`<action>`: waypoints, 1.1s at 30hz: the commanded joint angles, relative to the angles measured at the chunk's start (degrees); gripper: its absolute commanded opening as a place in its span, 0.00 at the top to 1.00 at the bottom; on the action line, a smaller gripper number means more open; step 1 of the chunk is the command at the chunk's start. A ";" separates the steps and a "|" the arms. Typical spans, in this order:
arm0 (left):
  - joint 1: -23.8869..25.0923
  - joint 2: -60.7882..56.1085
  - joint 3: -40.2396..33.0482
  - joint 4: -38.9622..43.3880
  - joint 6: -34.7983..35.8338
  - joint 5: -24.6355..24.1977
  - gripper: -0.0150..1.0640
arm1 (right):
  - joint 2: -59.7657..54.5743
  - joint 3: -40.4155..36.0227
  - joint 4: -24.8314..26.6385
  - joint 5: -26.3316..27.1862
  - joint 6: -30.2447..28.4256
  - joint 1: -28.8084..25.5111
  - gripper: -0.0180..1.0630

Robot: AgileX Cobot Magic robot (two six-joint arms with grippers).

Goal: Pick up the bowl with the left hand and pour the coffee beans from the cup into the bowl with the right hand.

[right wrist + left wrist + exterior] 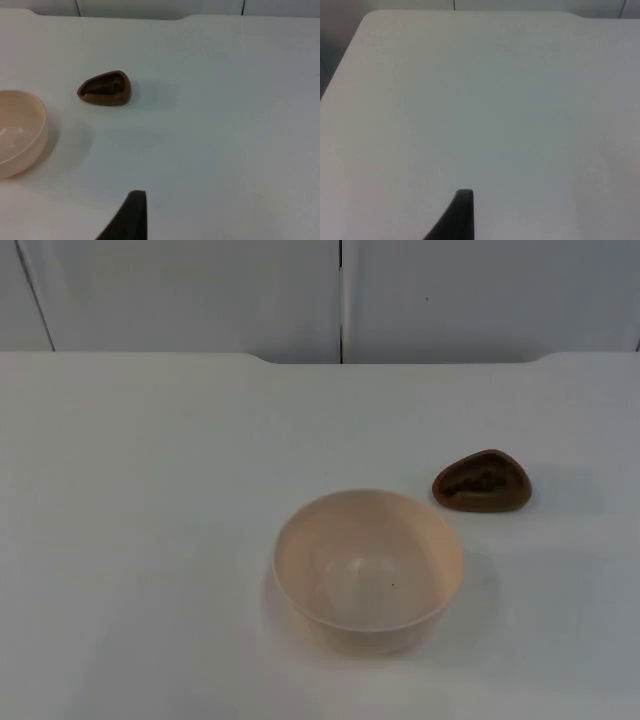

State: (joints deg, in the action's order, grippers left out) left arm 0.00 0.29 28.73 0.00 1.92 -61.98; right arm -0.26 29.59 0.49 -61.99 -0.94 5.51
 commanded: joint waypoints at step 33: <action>0.08 19.79 2.09 -17.67 -10.44 18.70 0.01 | 0.26 0.00 -0.49 0.15 -0.15 -0.21 0.01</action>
State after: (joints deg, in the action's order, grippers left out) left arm 0.00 19.50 30.45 -15.80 -7.27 -44.91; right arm -0.26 29.59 0.00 -61.99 -0.94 5.51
